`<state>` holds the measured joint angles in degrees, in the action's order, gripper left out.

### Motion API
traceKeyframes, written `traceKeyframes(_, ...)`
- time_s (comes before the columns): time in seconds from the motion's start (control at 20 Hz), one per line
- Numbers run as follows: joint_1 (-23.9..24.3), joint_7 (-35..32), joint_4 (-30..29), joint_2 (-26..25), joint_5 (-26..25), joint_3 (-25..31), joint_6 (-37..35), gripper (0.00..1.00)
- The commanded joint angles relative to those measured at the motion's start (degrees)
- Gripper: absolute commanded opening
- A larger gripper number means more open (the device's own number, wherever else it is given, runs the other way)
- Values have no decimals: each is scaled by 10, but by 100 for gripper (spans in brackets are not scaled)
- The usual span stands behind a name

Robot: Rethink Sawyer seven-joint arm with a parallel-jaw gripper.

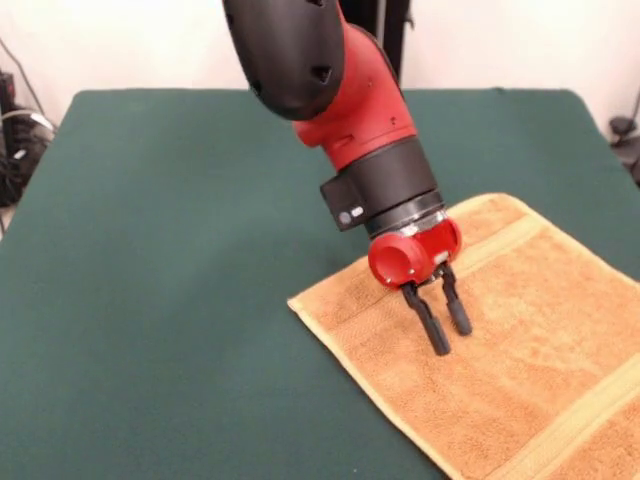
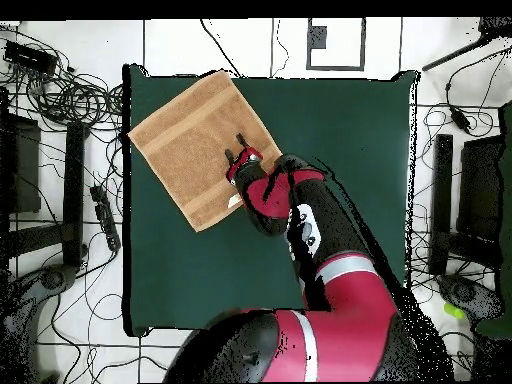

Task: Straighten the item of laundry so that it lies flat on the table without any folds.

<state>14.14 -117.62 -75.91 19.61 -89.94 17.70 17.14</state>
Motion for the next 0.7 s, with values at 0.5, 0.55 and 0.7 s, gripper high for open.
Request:
traceKeyframes(0.5,-253,-773,208,-136,-417,-271,338,100)
traceKeyframes(0.55,-250,-782,205,-133,-406,-270,337,100)
traceKeyframes(0.7,-244,-829,206,-132,-385,-267,352,100)
